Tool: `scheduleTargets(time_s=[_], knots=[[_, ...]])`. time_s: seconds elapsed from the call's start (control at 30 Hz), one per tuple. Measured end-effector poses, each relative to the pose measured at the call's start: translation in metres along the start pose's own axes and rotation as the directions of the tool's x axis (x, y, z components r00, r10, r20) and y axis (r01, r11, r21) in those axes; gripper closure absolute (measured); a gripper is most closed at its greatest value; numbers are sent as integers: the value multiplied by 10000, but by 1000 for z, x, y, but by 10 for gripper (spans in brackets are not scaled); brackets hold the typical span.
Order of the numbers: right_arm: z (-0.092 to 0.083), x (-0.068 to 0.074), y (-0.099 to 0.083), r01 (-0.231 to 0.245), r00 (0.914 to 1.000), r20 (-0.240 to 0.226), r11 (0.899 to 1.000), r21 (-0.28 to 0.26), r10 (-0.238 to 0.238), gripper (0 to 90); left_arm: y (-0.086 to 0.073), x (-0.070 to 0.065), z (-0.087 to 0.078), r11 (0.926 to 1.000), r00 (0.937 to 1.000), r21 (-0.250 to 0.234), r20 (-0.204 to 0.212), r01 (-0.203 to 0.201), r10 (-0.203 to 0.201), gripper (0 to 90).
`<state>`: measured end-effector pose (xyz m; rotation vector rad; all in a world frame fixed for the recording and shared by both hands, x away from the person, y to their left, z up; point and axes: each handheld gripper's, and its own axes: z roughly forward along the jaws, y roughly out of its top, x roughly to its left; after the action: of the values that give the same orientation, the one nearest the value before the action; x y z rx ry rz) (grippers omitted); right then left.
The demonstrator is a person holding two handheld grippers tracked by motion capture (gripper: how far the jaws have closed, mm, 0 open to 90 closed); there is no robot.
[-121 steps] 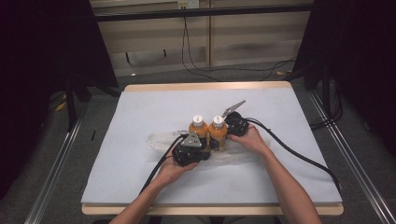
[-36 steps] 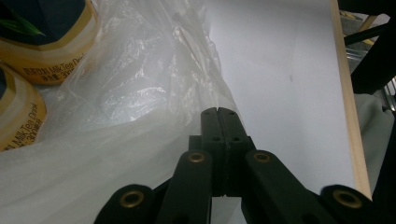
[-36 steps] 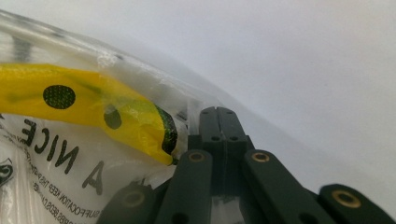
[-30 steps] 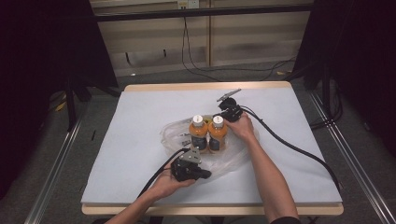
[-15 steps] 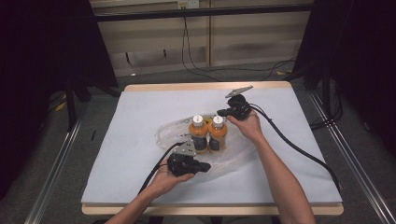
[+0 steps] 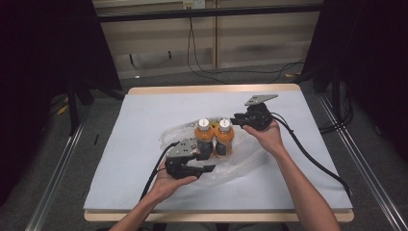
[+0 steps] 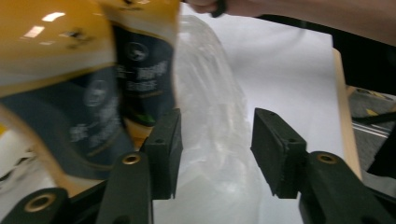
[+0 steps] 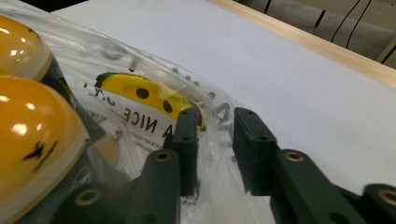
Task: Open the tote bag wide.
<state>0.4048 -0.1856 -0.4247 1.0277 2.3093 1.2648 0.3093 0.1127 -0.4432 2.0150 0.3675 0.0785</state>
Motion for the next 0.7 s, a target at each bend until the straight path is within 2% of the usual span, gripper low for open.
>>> scheduleTargets(time_s=[0.1, 0.23, 0.37, 0.5, 0.63, 0.7], knots=[[-9, 4, -4, 56, 9998, 180, 10000, -35, -55, 509, 0, 5, -4, 9998, 9989, -116, -422, 176, -181, 422], [-24, 9, -12, 139, 9993, 350, 9996, -257, -130, 307, 1, 10, -14, 9994, 9962, -171, -822, 285, -298, 344], [-45, 14, -22, -68, 9986, 514, 9978, -656, 101, 169, -2, 13, -26, 9989, 9906, -254, -1306, 388, -418, 232], [-56, 19, -32, -276, 9982, 525, 9989, -386, 296, 136, -2, 17, -36, 9991, 9848, -247, -1697, 336, -373, 178], [-70, 24, -41, -362, 9970, 668, 9978, -550, 398, 131, -2, 21, -47, 9981, 9805, -438, -1897, 436, -511, 140], [-79, 26, -45, -335, 9975, 603, 9966, -751, 380, 174, -4, 22, -52, 9982, 9775, -444, -2053, 412, -494, 130]])
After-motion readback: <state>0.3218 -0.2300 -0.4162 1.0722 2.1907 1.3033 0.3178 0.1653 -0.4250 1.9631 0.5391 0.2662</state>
